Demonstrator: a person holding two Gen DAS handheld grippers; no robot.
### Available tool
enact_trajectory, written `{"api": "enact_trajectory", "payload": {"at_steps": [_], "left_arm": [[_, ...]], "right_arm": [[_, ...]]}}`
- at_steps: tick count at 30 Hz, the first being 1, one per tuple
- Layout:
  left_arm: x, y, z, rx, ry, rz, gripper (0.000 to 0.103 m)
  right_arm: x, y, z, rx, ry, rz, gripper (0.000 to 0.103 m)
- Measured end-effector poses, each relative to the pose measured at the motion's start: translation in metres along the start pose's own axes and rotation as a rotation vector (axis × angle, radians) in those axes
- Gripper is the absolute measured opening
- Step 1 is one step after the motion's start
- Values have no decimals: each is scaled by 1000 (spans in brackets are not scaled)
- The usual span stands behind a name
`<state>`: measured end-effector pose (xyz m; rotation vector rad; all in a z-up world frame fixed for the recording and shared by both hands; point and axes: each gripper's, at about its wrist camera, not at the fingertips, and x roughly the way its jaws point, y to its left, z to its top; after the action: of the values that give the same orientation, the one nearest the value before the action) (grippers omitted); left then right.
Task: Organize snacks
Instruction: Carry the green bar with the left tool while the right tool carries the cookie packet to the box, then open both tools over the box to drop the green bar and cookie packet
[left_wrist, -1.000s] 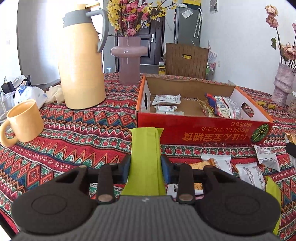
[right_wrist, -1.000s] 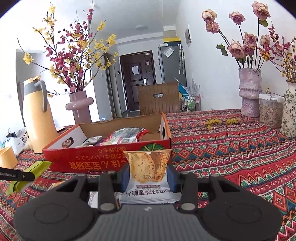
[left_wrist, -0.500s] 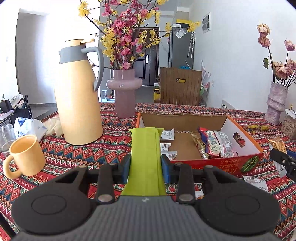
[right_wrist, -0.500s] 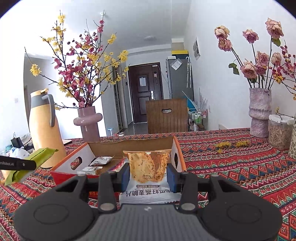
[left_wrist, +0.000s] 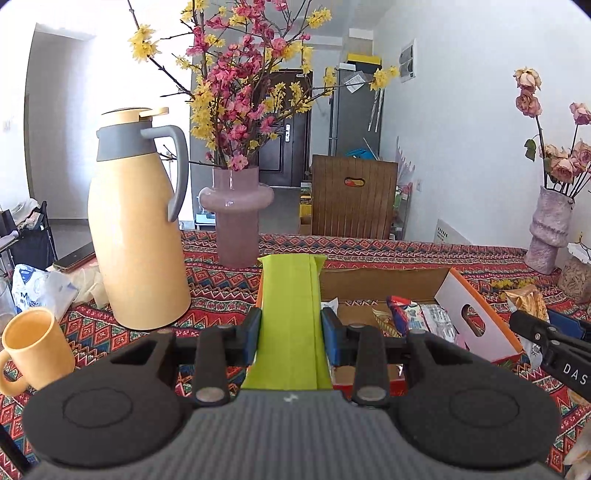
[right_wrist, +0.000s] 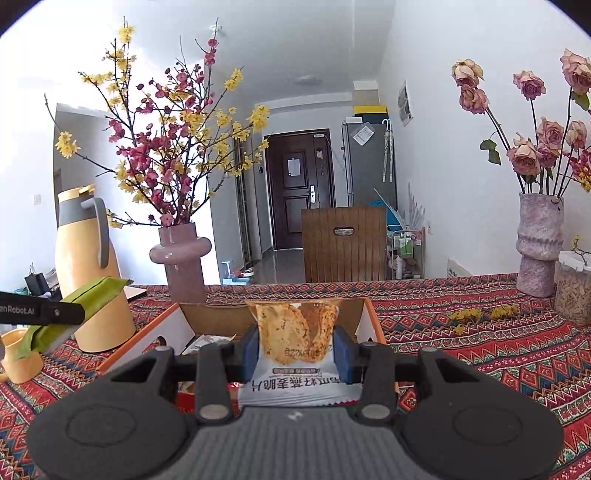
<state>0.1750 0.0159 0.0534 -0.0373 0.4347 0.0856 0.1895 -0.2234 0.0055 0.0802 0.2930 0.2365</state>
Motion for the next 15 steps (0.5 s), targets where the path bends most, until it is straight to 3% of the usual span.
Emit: {"api": "enact_trajectory", "payload": {"at_steps": [15], "left_arm": [[60, 1, 23, -41, 7, -4, 35]], "right_arm": [[64, 7, 20, -16, 29, 11, 40]]}}
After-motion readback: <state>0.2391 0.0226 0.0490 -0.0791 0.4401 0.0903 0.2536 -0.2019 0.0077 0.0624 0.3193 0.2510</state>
